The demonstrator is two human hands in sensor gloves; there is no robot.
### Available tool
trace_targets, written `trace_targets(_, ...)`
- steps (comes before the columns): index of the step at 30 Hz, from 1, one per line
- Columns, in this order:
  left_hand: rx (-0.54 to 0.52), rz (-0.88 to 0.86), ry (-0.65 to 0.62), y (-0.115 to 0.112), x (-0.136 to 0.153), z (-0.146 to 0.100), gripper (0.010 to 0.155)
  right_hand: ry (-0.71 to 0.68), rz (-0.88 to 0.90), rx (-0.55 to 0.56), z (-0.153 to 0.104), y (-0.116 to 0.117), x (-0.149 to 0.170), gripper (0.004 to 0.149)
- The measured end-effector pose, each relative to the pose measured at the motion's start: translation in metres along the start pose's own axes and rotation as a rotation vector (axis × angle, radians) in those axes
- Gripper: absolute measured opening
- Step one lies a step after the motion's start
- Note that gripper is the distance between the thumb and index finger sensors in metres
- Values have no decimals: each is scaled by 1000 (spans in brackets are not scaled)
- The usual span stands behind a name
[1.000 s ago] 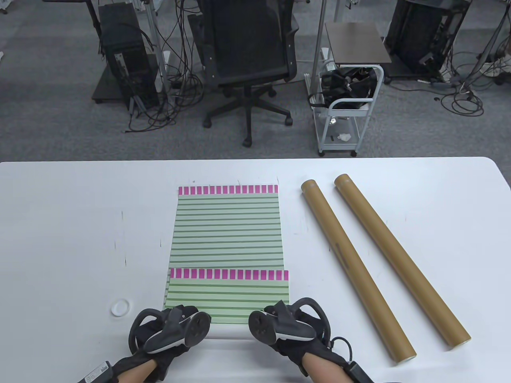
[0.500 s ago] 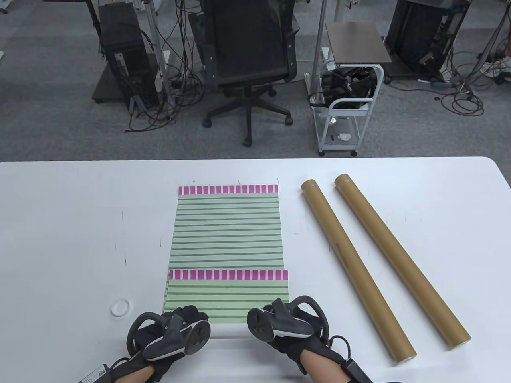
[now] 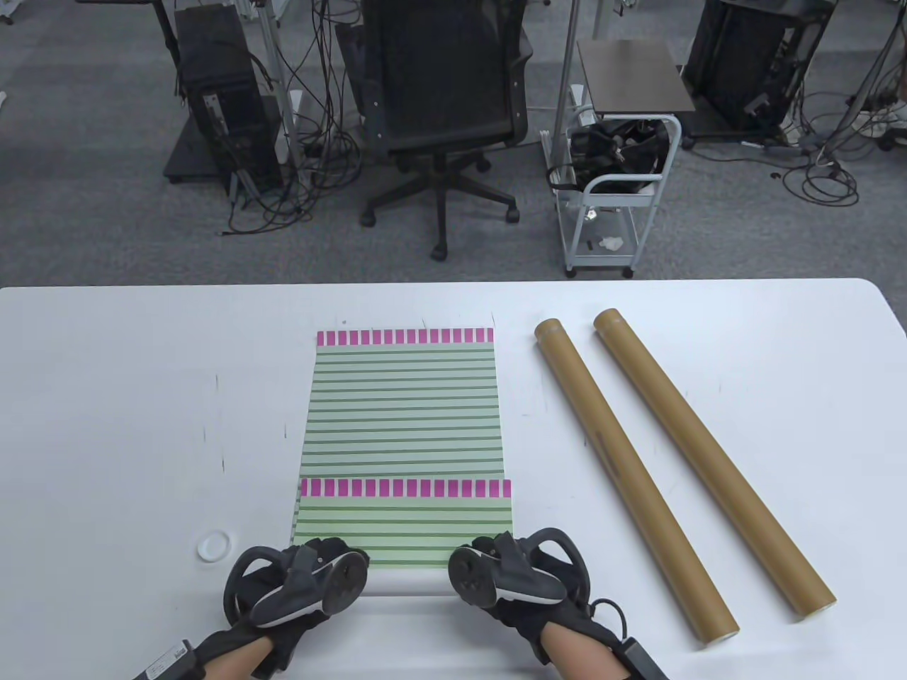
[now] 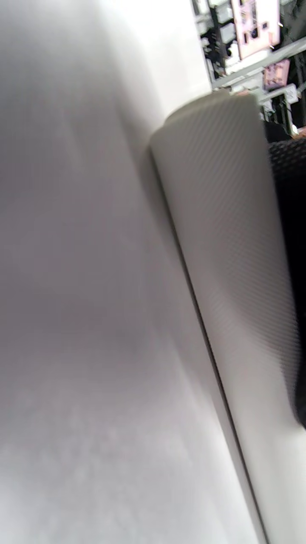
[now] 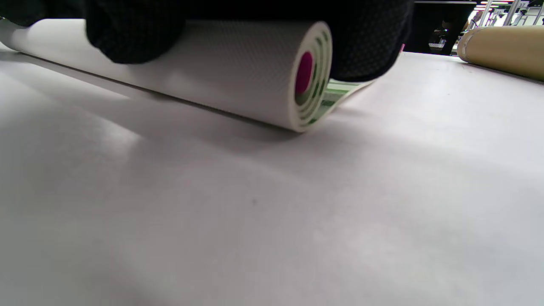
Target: Roll up mouse pads and store in mailing tubes
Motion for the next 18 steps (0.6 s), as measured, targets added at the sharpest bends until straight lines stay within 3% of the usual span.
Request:
trace_targets(4,-67,100,-16,9,-7,-7,50,-17,-29,-23,4,-1,-4,53)
trace_targets(6,-60,67,-16,8,-5,-6,54,-12,-19,-16,3,-1,-2,53)
trace_targets(10,-35,-22,2,5,3,-2,50,-3,30,-35,0,-1,1,56)
trace_targets(14,-16,-60,16,1,8,2,50,10,-126,-58,-4,-1,2,63)
trace_targets(18,-19,-52,18,0,9,2,50,31,-36,-30,-3,-1,11,61)
Point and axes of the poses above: the tracker on the back of each hand, its own x axis roughly to the little-finger side, its own z axis roughly from the wrist to the fingertips, y = z × x, the point moved 5 cm from there along z, roughly from the wrist to the fingertips, and after that the axes turned 4 degrees about -y, right-handed, at the moved point
